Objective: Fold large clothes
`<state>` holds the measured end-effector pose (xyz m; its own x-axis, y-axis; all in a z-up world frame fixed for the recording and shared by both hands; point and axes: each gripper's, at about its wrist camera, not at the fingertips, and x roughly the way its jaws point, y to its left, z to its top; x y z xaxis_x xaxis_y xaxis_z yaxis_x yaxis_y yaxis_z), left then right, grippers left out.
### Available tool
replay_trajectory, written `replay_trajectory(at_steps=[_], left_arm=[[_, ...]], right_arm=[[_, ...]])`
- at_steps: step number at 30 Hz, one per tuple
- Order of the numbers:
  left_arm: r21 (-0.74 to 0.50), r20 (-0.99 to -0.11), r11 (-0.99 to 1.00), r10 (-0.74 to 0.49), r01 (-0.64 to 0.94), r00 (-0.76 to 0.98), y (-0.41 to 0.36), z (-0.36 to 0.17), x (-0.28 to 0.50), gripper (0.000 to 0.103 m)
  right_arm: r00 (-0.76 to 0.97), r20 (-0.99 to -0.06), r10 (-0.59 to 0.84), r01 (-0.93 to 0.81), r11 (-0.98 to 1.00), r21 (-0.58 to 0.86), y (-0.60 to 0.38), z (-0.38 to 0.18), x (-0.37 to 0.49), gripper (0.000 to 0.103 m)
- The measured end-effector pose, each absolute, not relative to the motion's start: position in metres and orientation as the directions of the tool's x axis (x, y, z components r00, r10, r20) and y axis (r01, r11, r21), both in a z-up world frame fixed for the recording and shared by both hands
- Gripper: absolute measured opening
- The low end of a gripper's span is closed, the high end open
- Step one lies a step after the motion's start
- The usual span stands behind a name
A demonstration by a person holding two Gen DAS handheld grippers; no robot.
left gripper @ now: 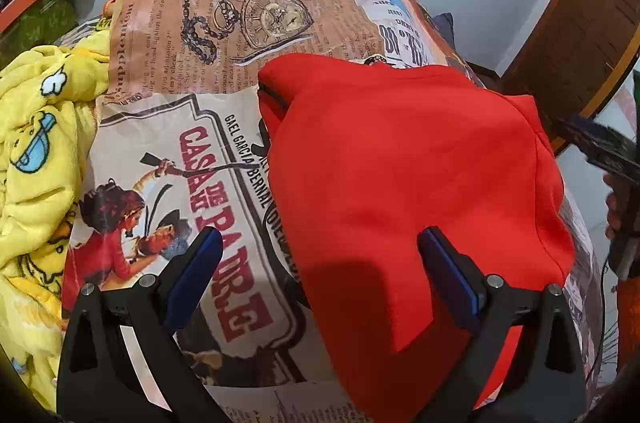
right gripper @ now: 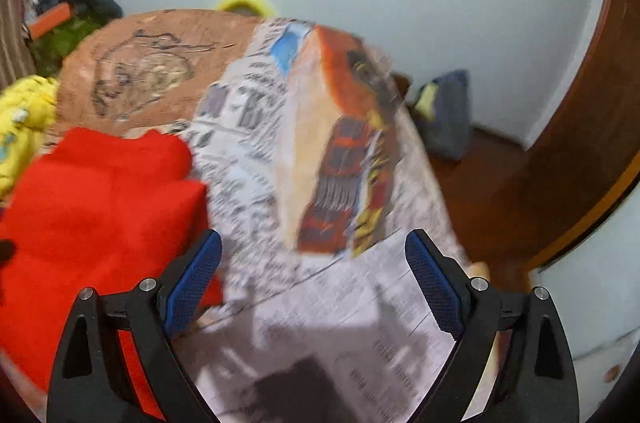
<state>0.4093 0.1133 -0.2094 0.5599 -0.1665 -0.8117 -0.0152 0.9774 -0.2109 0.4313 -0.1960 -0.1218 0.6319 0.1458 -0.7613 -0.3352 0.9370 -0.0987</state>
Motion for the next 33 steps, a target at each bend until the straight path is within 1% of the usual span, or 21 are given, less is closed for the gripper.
replay_trajectory(at_steps=[2,4,7,11,14,17,19,20,24,28,31,32,33], left_arm=[[-0.203,-0.810,0.979,-0.158,-0.016,0.565,0.111,-0.206,0.408,0.100],[-0.209,-0.805,0.978,-0.168,-0.007,0.569,0.108,-0.202,0.405,0.099],[-0.245,-0.798,0.969,-0.209,0.012,0.566,0.104,-0.197,0.401,0.099],[-0.330,-0.795,0.944,-0.285,0.012,0.536,0.106,-0.203,0.403,0.099],[-0.402,-0.804,0.915,-0.337,-0.031,0.489,0.113,-0.220,0.412,0.099],[-0.502,-0.787,0.862,-0.421,-0.070,0.451,0.120,-0.236,0.422,0.099],[-0.538,-0.778,0.839,-0.454,-0.087,0.435,0.123,-0.244,0.428,0.099],[-0.557,-0.771,0.825,-0.474,-0.090,0.426,0.124,-0.247,0.432,0.099],[-0.604,-0.752,0.792,-0.529,-0.089,0.393,0.124,-0.258,0.445,0.099],[-0.612,-0.746,0.788,-0.546,-0.069,0.381,0.122,-0.260,0.453,0.099],[-0.607,-0.746,0.794,-0.553,-0.039,0.371,0.118,-0.262,0.458,0.099],[-0.615,-0.741,0.788,-0.560,-0.038,0.371,0.118,-0.263,0.459,0.097],[-0.622,-0.735,0.782,-0.566,-0.040,0.374,0.119,-0.264,0.460,0.093]], right_arm=[[0.598,-0.772,0.213,-0.387,0.921,-0.046,-0.194,-0.121,0.418,0.093],[0.568,-0.779,0.267,-0.426,0.905,0.000,-0.189,-0.123,0.406,0.093],[0.486,-0.798,0.356,-0.467,0.878,0.108,-0.178,-0.134,0.395,0.093],[0.367,-0.818,0.442,-0.470,0.847,0.247,-0.167,-0.159,0.396,0.093],[0.309,-0.832,0.460,-0.441,0.845,0.304,-0.163,-0.178,0.401,0.093],[0.268,-0.833,0.483,-0.425,0.836,0.348,-0.159,-0.192,0.407,0.093],[0.238,-0.826,0.511,-0.422,0.820,0.386,-0.158,-0.196,0.409,0.093],[0.240,-0.819,0.521,-0.420,0.816,0.397,-0.157,-0.197,0.410,0.095],[0.225,-0.810,0.542,-0.438,0.799,0.413,-0.147,-0.196,0.414,0.095],[0.219,-0.810,0.544,-0.459,0.790,0.406,-0.137,-0.196,0.415,0.095],[0.214,-0.805,0.553,-0.474,0.780,0.410,-0.132,-0.196,0.414,0.093],[0.212,-0.800,0.561,-0.474,0.775,0.417,-0.131,-0.197,0.414,0.091],[0.211,-0.797,0.566,-0.472,0.773,0.424,-0.130,-0.197,0.414,0.088]])
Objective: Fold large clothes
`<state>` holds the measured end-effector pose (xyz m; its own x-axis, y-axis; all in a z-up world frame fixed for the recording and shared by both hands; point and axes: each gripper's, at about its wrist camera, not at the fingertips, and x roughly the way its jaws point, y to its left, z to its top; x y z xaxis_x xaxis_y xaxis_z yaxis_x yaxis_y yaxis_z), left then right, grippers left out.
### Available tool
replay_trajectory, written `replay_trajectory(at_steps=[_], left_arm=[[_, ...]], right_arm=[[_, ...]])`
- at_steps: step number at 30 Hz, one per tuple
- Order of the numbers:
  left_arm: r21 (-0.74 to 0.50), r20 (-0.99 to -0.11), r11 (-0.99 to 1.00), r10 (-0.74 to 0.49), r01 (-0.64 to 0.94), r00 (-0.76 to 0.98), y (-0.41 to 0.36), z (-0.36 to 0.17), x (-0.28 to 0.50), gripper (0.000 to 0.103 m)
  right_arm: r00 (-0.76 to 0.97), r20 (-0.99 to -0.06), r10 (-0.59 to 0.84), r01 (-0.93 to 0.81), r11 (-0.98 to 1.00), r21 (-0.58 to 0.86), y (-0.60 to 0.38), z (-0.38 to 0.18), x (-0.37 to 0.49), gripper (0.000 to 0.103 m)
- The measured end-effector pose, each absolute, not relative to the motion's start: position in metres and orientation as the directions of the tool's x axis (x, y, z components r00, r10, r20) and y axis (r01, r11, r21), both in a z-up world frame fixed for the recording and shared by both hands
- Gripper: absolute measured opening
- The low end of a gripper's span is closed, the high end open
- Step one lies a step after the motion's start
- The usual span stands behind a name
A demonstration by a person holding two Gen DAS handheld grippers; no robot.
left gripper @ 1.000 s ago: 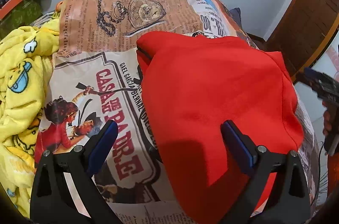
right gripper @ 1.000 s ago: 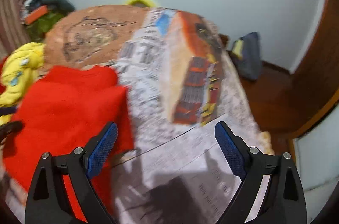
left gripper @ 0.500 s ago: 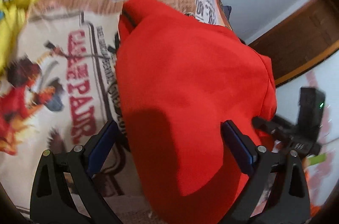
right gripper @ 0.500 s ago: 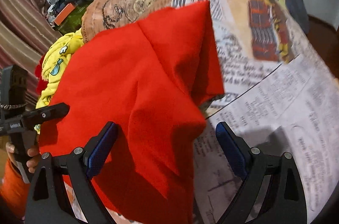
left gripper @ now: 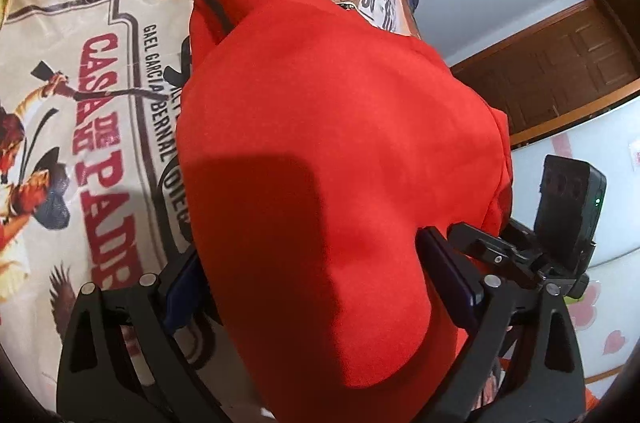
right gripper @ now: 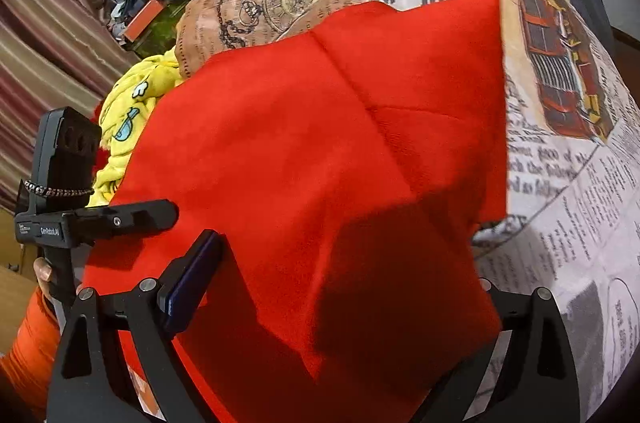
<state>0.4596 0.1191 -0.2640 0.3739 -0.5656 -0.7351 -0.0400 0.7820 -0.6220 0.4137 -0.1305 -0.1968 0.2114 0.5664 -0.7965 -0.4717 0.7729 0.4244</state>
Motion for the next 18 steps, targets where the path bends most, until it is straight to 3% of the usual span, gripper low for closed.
replay_trajectory(at_steps=[5,8,11,15,18], left_arm=[[-0.621,-0.728,0.783,-0.560,-0.034,0.396,0.124,-0.263,0.454,0.078],[-0.609,-0.729,0.793,-0.543,-0.032,0.416,0.126,-0.258,0.445,0.068],[-0.579,-0.736,0.815,-0.515,-0.016,0.440,0.123,-0.249,0.439,0.057],[-0.527,-0.741,0.849,-0.476,0.029,0.474,0.116,-0.226,0.433,0.044],[-0.504,-0.728,0.862,-0.454,0.048,0.514,0.116,-0.203,0.430,0.040]], right_arm=[[0.168,-0.773,0.612,-0.454,0.744,0.490,-0.134,-0.200,0.416,0.051],[0.154,-0.755,0.637,-0.443,0.728,0.524,-0.136,-0.199,0.416,0.037],[0.150,-0.741,0.655,-0.451,0.712,0.538,-0.135,-0.193,0.414,0.027],[0.183,-0.743,0.643,-0.499,0.712,0.494,-0.123,-0.175,0.408,0.023],[0.206,-0.737,0.644,-0.527,0.708,0.470,-0.113,-0.159,0.406,0.022]])
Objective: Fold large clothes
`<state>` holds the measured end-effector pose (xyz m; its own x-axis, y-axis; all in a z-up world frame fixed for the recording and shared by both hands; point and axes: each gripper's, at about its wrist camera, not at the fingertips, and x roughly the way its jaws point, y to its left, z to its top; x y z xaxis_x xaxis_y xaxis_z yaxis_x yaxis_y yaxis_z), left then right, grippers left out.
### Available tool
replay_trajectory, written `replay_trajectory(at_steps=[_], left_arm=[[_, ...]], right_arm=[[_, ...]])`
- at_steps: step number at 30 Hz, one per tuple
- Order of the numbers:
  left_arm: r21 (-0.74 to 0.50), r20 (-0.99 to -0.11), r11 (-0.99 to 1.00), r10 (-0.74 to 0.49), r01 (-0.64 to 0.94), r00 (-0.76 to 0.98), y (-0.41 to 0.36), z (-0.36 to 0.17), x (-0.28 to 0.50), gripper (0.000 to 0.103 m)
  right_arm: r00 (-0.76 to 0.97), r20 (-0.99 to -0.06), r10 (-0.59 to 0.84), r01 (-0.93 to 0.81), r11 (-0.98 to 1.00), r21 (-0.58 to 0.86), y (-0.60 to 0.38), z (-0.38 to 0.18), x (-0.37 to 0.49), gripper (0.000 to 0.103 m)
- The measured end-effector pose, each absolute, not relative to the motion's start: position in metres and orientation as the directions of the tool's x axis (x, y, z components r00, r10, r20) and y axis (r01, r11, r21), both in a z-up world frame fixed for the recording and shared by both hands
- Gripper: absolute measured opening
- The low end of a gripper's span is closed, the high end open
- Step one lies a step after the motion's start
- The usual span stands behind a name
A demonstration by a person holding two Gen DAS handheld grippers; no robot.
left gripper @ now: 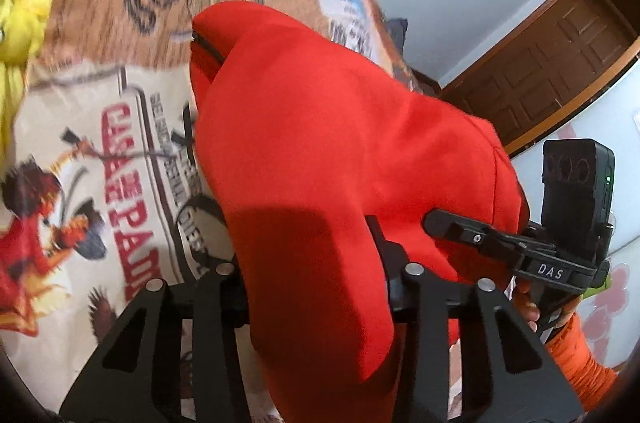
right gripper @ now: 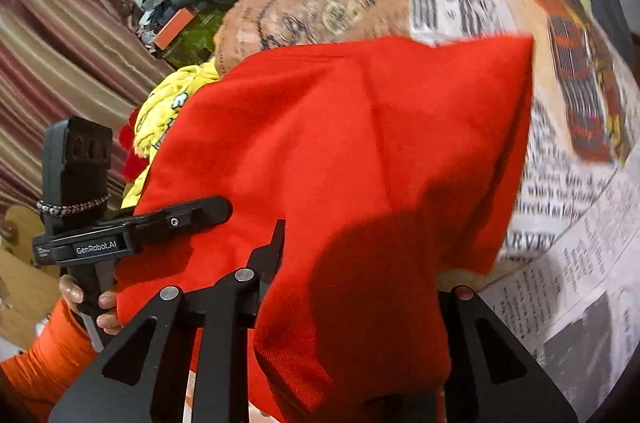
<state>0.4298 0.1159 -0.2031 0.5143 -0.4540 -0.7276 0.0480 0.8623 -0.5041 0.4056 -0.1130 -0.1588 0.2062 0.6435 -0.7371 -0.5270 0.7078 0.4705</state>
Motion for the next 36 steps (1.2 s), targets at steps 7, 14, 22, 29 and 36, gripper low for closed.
replay_trajectory(at_steps=[7,14,22,29,36], left_arm=[[-0.465,-0.680,0.882,-0.414,0.082,0.605,0.145,-0.149,0.422,0.039],[-0.426,-0.656,0.903,-0.355,0.062,0.667,0.194,-0.116,0.426,0.039],[-0.429,-0.696,0.903,-0.314,-0.022,0.645,0.264,-0.147,0.435,0.039],[-0.422,-0.757,0.900,-0.287,-0.104,0.587,0.302,-0.222,0.434,0.039],[-0.487,-0.793,0.855,-0.347,-0.178,0.501,0.328,-0.295,0.439,0.047]], right_arm=[[0.256,-0.690,0.677,-0.565,0.684,0.461,-0.087,-0.120,0.414,0.022],[0.278,-0.647,0.710,-0.604,0.653,0.457,-0.035,-0.100,0.425,0.022],[0.221,-0.671,0.707,-0.603,0.640,0.476,0.038,-0.136,0.434,0.022],[0.126,-0.738,0.663,-0.570,0.657,0.493,0.081,-0.200,0.440,0.022],[0.048,-0.801,0.597,-0.536,0.692,0.483,0.096,-0.247,0.443,0.023]])
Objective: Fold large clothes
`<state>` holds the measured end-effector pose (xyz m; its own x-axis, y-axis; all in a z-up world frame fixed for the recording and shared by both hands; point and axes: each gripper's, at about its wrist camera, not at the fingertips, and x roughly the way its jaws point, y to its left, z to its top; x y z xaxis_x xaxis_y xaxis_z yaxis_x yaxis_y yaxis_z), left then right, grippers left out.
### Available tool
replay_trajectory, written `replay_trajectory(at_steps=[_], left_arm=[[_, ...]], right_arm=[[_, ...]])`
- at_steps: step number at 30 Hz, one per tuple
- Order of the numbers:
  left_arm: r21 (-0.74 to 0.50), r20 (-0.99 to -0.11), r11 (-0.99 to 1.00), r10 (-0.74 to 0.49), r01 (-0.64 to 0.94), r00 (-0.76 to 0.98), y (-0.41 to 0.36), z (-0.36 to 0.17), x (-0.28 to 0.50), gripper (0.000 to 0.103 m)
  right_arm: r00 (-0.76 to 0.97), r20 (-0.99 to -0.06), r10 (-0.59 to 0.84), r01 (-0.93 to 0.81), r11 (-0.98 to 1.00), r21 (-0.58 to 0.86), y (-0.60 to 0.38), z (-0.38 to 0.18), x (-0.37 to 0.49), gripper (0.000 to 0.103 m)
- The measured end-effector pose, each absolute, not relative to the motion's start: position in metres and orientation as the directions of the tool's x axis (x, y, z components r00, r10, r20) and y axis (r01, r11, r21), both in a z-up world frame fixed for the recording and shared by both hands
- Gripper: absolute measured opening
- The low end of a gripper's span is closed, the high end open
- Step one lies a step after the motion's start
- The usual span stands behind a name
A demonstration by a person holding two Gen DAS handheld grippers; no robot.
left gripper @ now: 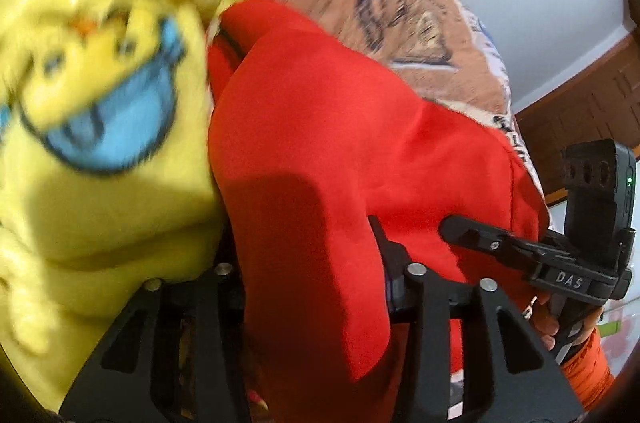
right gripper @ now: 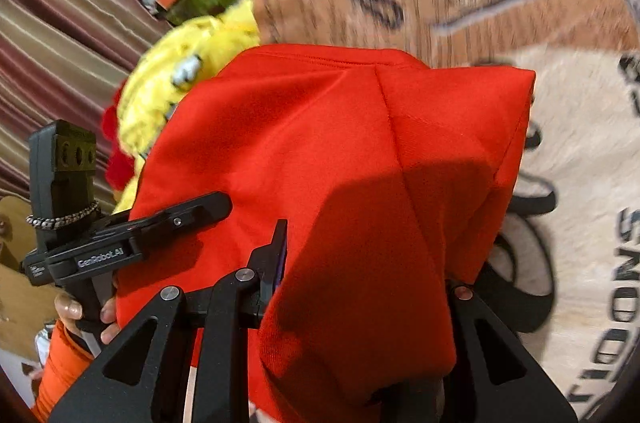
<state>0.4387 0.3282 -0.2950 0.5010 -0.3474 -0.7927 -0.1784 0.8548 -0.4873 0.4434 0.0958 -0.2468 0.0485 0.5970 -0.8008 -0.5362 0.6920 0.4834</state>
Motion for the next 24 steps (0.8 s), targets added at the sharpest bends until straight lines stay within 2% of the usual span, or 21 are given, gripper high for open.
replay_trajectory(at_steps=[4,9,12,14,16,18,21,24], left_arm=[[-0.501,-0.776,0.850,-0.359,-0.162,0.518,0.326,-0.292,0.430,0.054],[-0.418,-0.821,0.892,-0.292,-0.169,0.491,0.317,-0.281,0.426,0.063],[-0.378,-0.834,0.907,-0.247,-0.184,0.493,0.317,-0.271,0.416,0.067],[-0.365,-0.834,0.913,-0.234,-0.182,0.500,0.317,-0.266,0.406,0.069],[-0.342,-0.840,0.921,-0.211,-0.186,0.499,0.315,-0.264,0.395,0.073],[-0.316,-0.850,0.928,-0.185,-0.196,0.493,0.312,-0.266,0.388,0.081],[-0.300,-0.856,0.930,-0.165,-0.211,0.490,0.312,-0.273,0.372,0.085],[-0.315,-0.855,0.921,-0.170,-0.230,0.490,0.315,-0.280,0.360,0.085]], right_arm=[[0.046,-0.813,0.581,-0.526,0.706,0.474,0.089,-0.249,0.444,0.030],[0.075,-0.830,0.553,-0.519,0.732,0.441,0.074,-0.242,0.441,0.037],[0.102,-0.849,0.519,-0.536,0.747,0.392,0.070,-0.236,0.434,0.044],[0.144,-0.870,0.472,-0.553,0.767,0.325,0.067,-0.232,0.429,0.057],[0.186,-0.873,0.451,-0.581,0.767,0.272,0.063,-0.226,0.424,0.058],[0.207,-0.880,0.427,-0.595,0.769,0.233,0.059,-0.224,0.419,0.059],[0.234,-0.889,0.394,-0.617,0.767,0.177,0.056,-0.222,0.410,0.060],[0.279,-0.891,0.359,-0.656,0.749,0.097,0.052,-0.219,0.395,0.066]])
